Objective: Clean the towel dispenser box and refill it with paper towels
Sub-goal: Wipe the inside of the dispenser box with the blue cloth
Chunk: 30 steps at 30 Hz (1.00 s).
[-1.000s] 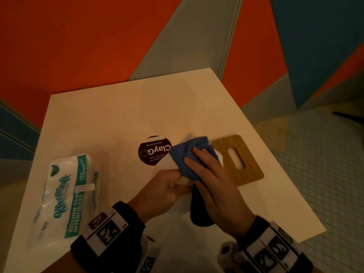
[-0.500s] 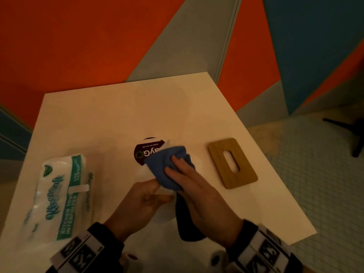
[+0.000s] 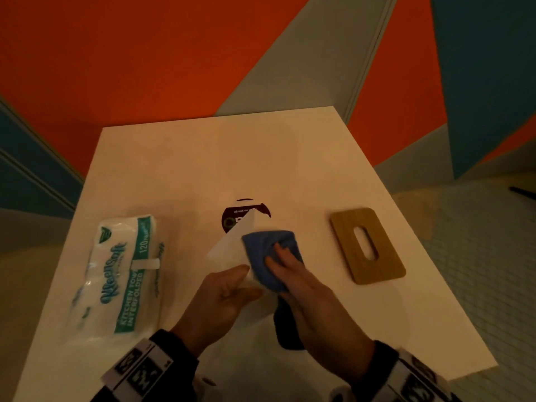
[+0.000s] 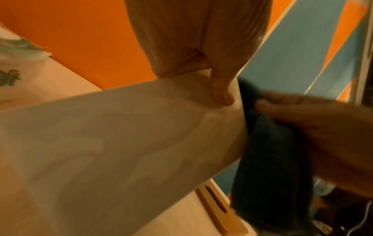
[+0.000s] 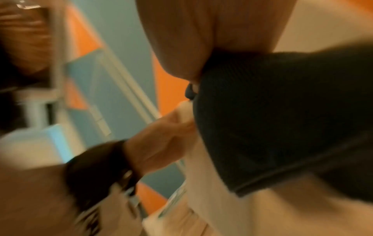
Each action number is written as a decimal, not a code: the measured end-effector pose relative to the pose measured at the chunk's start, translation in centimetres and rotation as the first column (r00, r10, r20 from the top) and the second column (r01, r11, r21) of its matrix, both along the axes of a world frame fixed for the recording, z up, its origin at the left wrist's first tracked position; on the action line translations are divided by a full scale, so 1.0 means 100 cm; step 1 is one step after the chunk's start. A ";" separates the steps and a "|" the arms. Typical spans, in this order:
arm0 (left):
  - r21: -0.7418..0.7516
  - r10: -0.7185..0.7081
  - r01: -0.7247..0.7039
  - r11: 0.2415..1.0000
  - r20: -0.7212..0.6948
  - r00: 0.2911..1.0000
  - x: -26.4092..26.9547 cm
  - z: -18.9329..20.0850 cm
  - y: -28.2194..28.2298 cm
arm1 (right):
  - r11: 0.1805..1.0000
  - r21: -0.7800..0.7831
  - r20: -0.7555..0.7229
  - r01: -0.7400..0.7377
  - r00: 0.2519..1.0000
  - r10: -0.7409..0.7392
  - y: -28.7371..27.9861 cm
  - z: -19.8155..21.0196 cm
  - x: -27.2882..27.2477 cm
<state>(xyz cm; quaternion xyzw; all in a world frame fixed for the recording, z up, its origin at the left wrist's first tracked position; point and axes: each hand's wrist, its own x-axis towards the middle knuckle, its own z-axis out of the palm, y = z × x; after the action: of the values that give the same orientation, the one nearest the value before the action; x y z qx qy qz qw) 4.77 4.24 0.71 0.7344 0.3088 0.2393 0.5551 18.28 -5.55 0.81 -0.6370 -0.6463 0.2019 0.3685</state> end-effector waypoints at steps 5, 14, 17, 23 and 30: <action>0.005 -0.002 0.002 1.000 0.034 0.999 0.005 0.006 -0.006 | 0.995 0.055 -0.022 -0.084 0.996 0.086 0.052 0.021 0.019; 0.052 0.090 -0.092 0.994 0.030 0.995 -0.009 0.011 0.004 | 0.880 -0.406 -0.246 0.245 0.898 -0.364 0.043 0.012 0.041; 0.012 0.105 -0.106 0.994 0.071 0.992 -0.005 0.026 0.012 | 0.925 -0.335 -0.348 0.180 0.889 -0.299 0.013 0.015 0.020; -0.078 0.103 -0.091 0.993 0.174 0.979 0.005 0.039 0.023 | 0.992 -0.053 -0.112 0.117 0.986 -0.123 -0.018 0.045 0.026; -0.020 -0.028 0.032 0.999 0.156 0.987 0.007 0.043 0.019 | 0.974 -0.003 -0.270 0.228 0.937 -0.221 0.023 0.033 0.038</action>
<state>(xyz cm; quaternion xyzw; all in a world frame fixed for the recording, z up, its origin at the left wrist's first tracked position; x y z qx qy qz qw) 5.45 6.16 5.04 0.7117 0.2562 0.2839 0.5892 22.09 -3.29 4.11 -0.6680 -0.5162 0.2340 0.4822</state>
